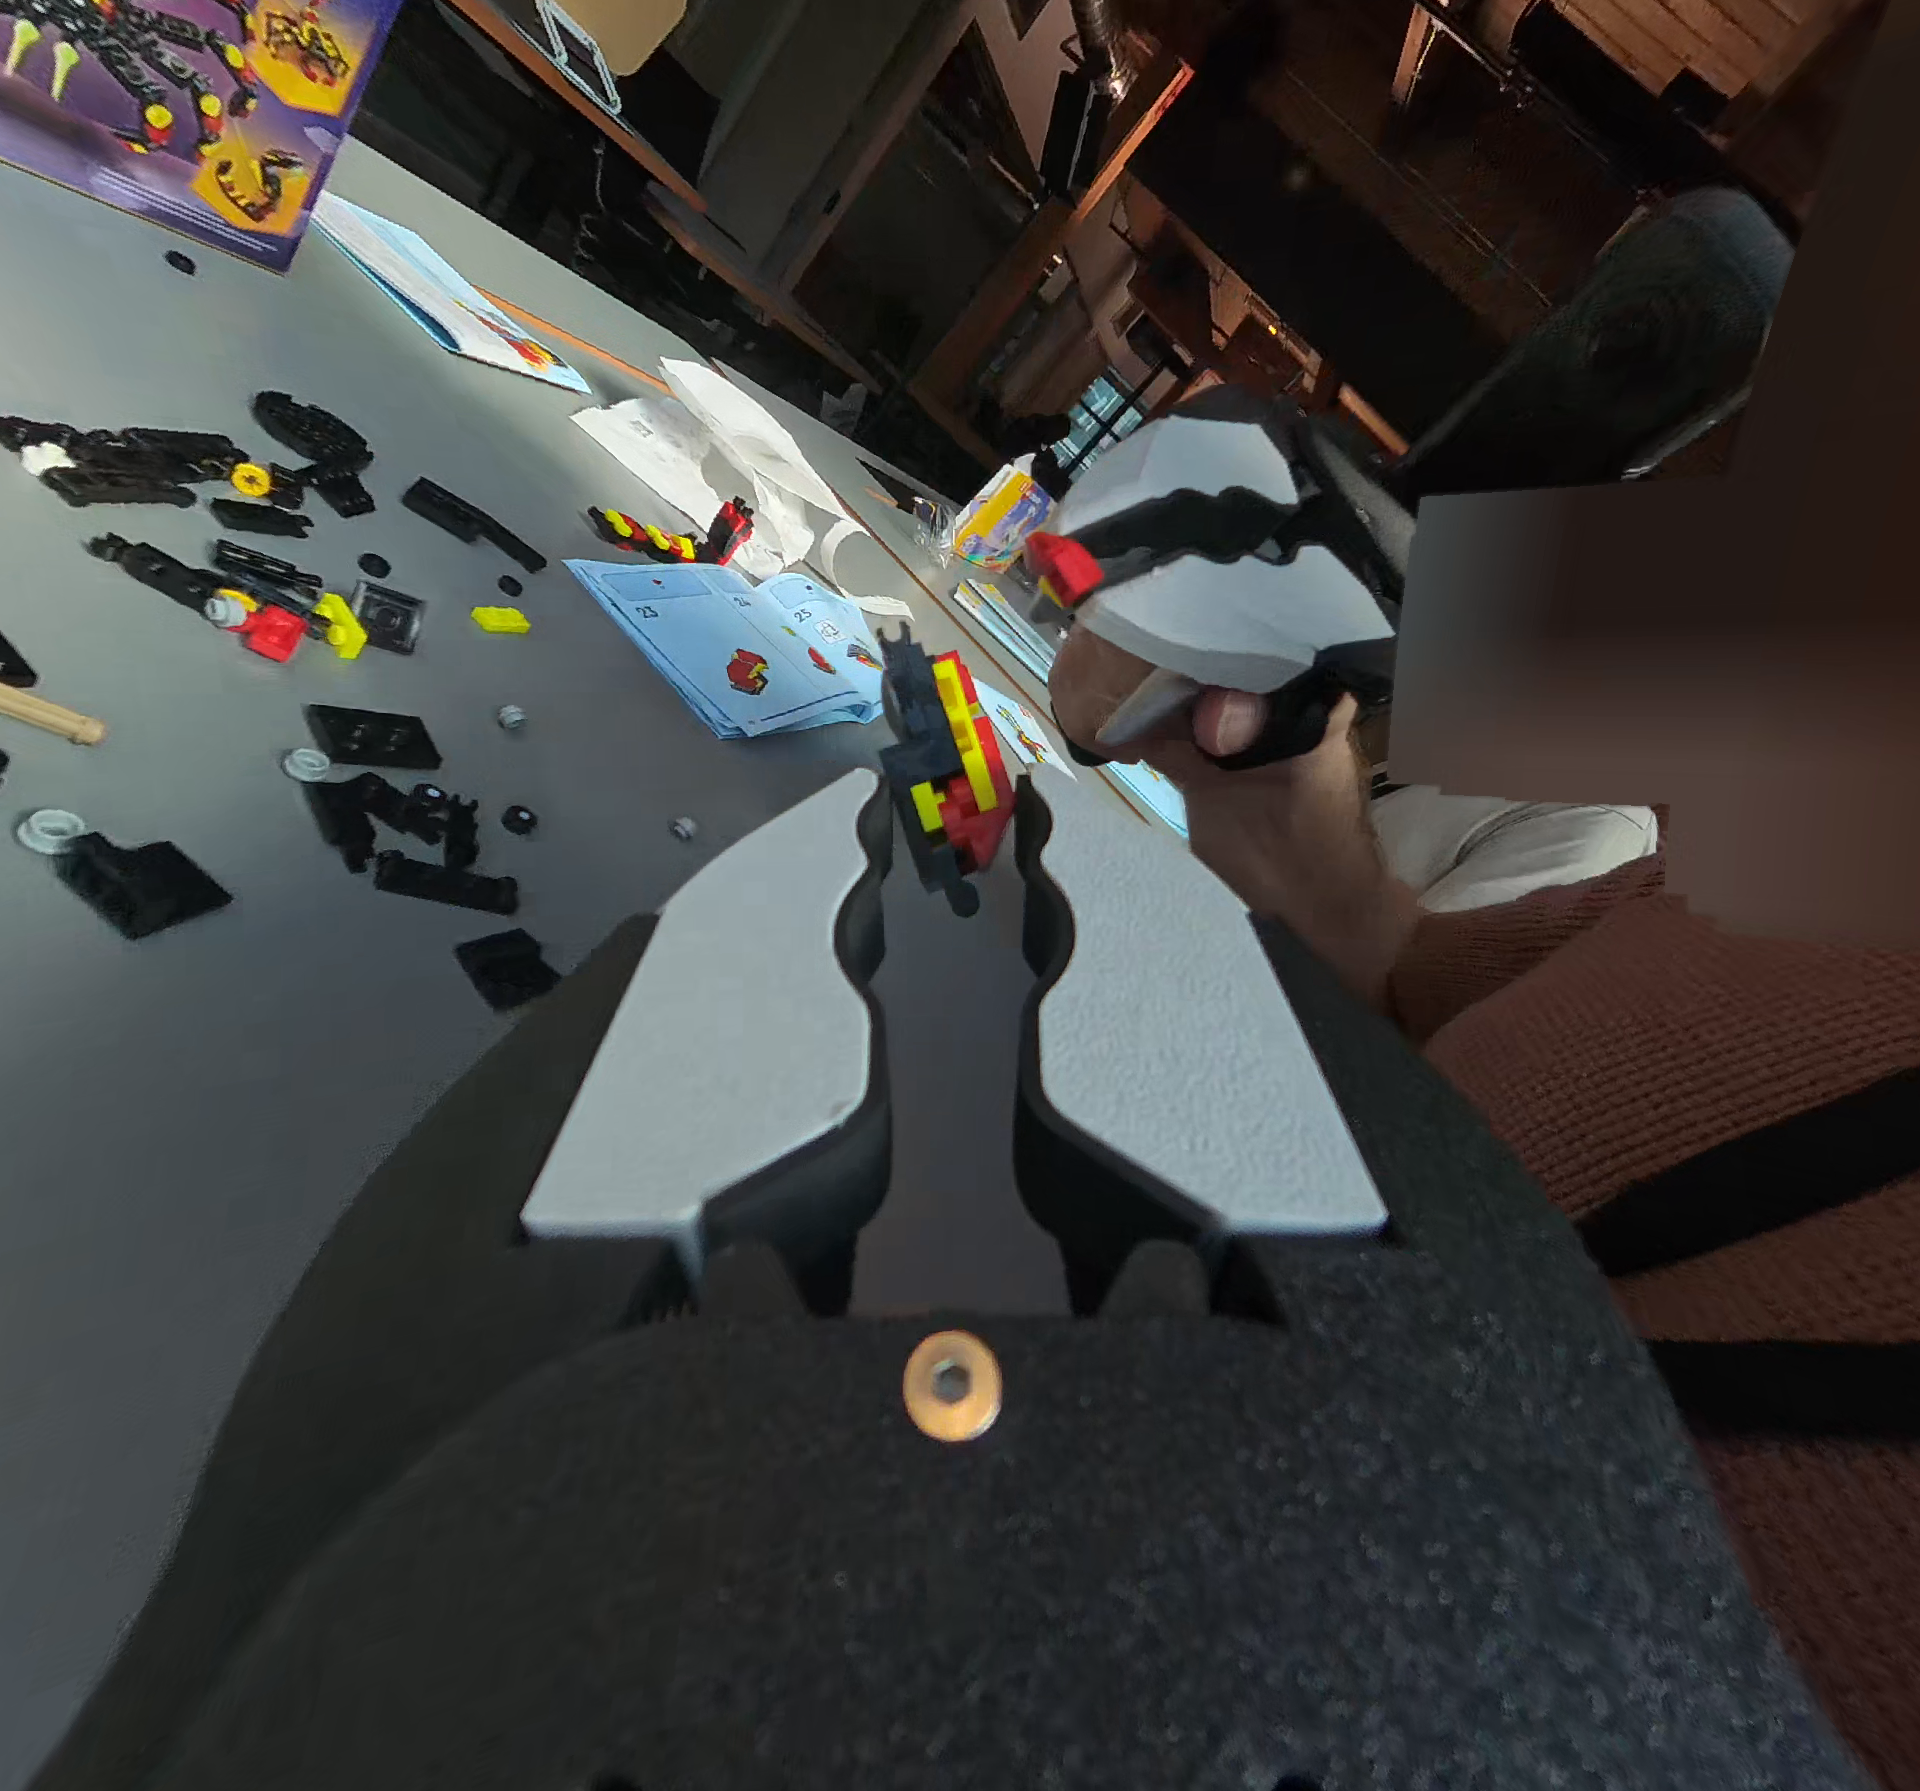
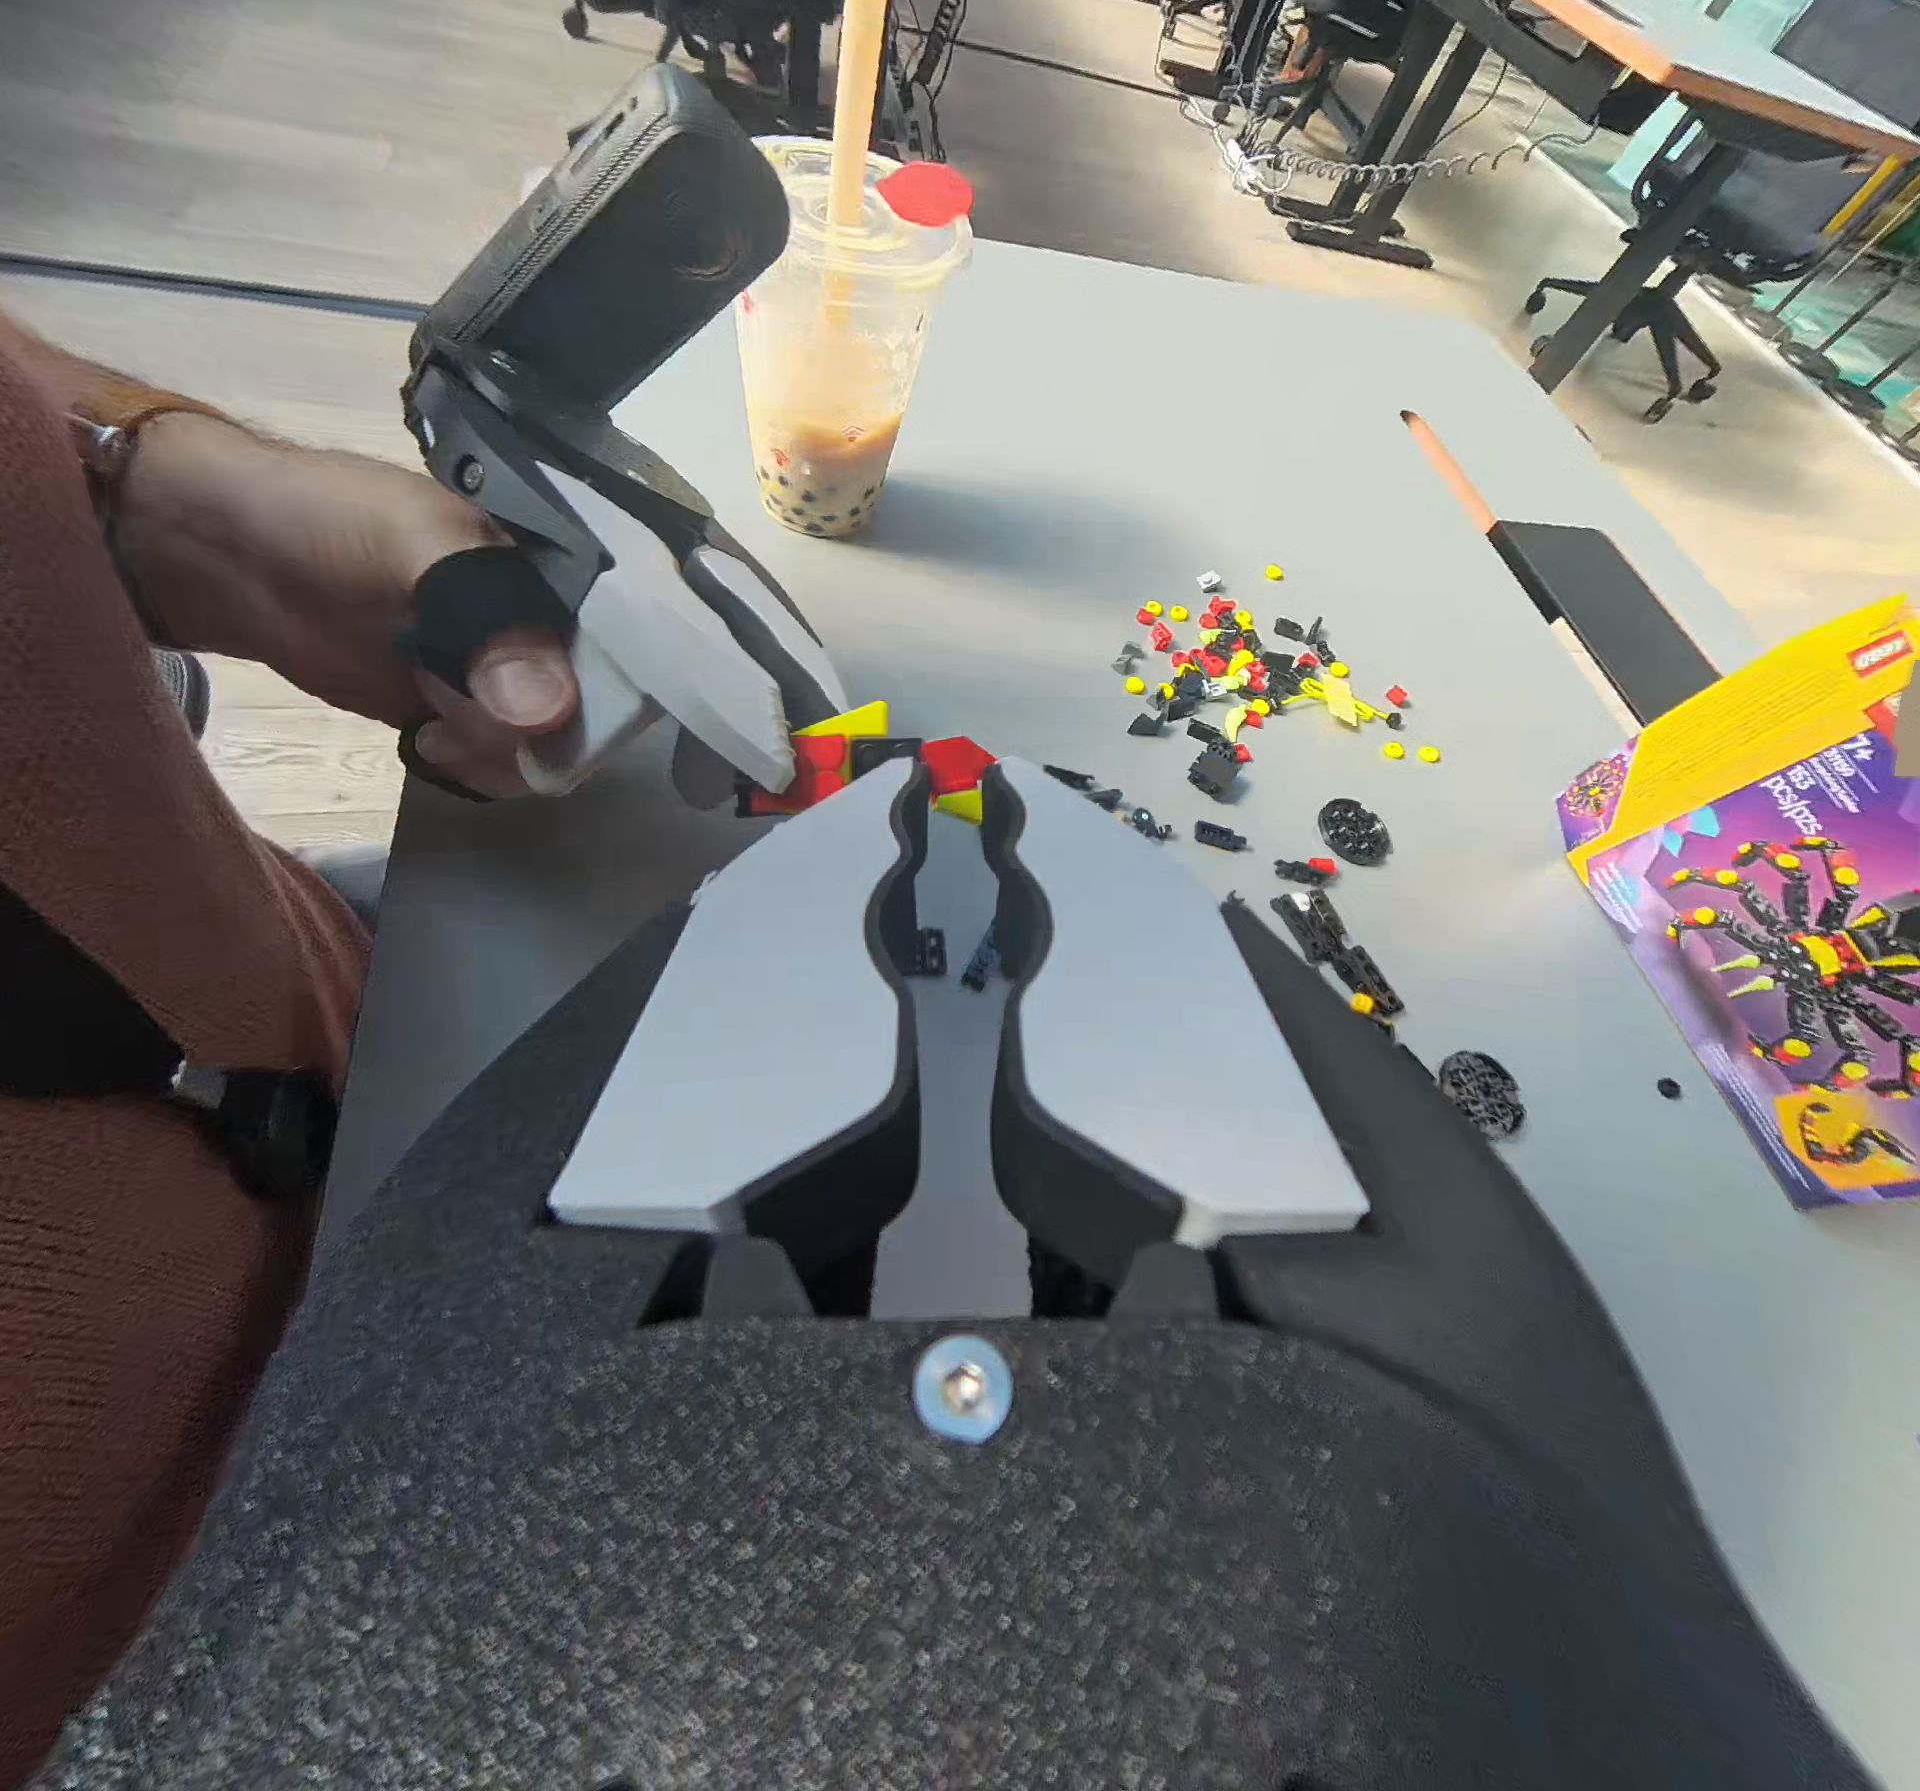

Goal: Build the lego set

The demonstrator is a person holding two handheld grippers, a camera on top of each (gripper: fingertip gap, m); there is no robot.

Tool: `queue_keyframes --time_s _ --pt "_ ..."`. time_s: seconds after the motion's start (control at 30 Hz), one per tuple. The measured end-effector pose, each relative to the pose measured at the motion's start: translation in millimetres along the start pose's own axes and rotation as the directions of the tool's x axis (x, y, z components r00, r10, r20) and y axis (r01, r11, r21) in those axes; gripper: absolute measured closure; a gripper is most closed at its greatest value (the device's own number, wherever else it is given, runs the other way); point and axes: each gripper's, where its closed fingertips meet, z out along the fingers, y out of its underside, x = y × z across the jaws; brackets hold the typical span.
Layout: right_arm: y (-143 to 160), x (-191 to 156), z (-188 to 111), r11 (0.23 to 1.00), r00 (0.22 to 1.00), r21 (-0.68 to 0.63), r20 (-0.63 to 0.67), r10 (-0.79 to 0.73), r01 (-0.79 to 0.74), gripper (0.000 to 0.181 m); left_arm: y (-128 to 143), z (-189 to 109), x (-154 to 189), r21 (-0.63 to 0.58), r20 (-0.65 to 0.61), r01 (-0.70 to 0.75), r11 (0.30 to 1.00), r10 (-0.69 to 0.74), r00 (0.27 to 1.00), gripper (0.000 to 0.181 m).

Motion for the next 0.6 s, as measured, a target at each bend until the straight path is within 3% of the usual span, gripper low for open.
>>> queue_keyframes --time_s 0.1,0.2,0.3,0.37,0.43,0.5,0.6 --pt "19.2 -8.2 -26.0 0.986 0.985 -0.11 -0.104 -0.134 0.123 0.172 14.2 35.0 18.6 -0.064 -0.103 0.051 0.997 -0.058 0.993 0.159" --pt "33.5 -11.3 -57.1 0.979 0.982 -0.134 -0.091 -0.167 0.154 0.172 32.1 64.6 32.9 -0.162 -0.168 0.023 0.987 -0.051 0.984 0.159" --pt "48.7 -10.4 -91.8 0.956 0.963 -0.135 -0.032 -0.268 0.261 0.172 53.2 85.7 54.4 -0.359 -0.334 -0.003 0.933 -0.125 0.934 0.159" --pt "57.3 -17.3 -113.5 0.924 0.929 -0.099 0.049 -0.366 0.37 0.172 66.3 89.8 74.6 -0.546 -0.481 -0.023 0.838 -0.29 0.828 0.159" --pt "67.9 -24.9 -131.0 0.896 0.896 -0.092 0.148 -0.419 0.435 0.172 75.2 98.1 78.2 -0.668 -0.532 -0.101 0.738 -0.378 0.758 0.159" --pt "76.7 -31.0 -144.1 0.871 0.86 -0.08 0.227 -0.457 0.484 0.172 80.9 100.4 82.5 -0.777 -0.548 -0.181 0.603 -0.507 0.665 0.159" --pt "87.9 -38.7 -156.6 0.8 0.776 -0.077 0.313 -0.547 0.595 0.172 92.1 102.5 83.0 -0.858 -0.513 -0.33 0.395 -0.603 0.612 0.159"
